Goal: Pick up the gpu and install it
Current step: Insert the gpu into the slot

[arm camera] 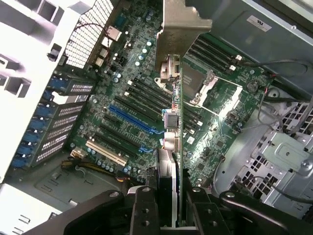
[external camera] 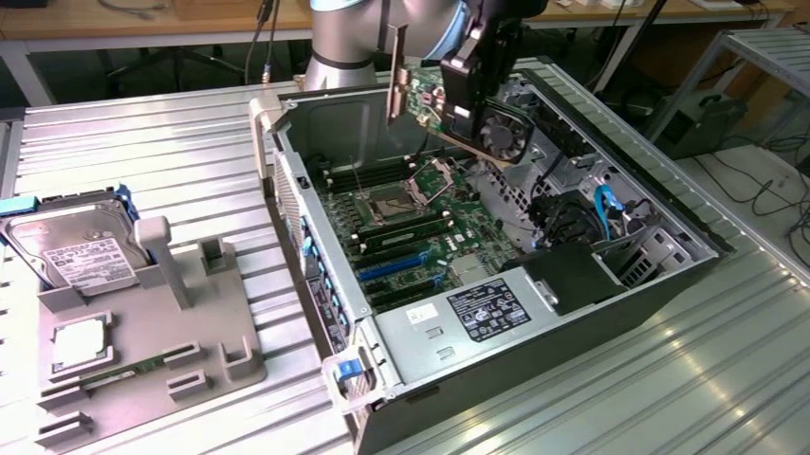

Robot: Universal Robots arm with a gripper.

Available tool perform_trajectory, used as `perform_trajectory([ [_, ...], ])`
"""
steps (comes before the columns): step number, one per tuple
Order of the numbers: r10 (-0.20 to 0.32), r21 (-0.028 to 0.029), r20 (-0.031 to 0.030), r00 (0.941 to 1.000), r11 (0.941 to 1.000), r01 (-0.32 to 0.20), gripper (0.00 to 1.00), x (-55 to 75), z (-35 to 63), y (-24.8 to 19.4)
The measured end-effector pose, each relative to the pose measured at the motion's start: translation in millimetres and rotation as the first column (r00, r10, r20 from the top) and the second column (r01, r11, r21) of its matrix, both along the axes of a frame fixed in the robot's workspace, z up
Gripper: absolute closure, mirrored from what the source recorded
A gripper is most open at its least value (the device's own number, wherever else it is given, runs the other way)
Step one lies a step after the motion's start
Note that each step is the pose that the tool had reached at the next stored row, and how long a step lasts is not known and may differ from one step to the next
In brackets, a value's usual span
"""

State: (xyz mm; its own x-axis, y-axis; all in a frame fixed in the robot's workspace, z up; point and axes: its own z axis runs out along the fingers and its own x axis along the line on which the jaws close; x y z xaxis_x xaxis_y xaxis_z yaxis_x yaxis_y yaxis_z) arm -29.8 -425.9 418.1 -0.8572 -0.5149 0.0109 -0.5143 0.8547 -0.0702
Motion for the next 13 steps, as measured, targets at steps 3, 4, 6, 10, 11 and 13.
perform_trajectory([
  [3, 0.028, 0.0, 0.0, 0.9996, 0.9996, -0.028, 0.73, 0.0, 0.0, 0.0],
  [4, 0.037, 0.0, 0.0, 0.9993, 0.9993, -0.037, 0.73, 0.0, 0.0, 0.0],
  [6, 0.052, 0.0, 0.0, 0.9986, 0.9986, -0.052, 0.73, 0.0, 0.0, 0.0],
  [10, 0.081, 0.0, 0.0, 0.9967, 0.9967, -0.081, 0.73, 0.0, 0.0, 0.0],
  [11, 0.088, 0.0, 0.0, 0.9961, 0.9961, -0.088, 0.73, 0.0, 0.0, 0.0],
  [13, 0.103, 0.0, 0.0, 0.9947, 0.9947, -0.103, 0.73, 0.0, 0.0, 0.0],
])
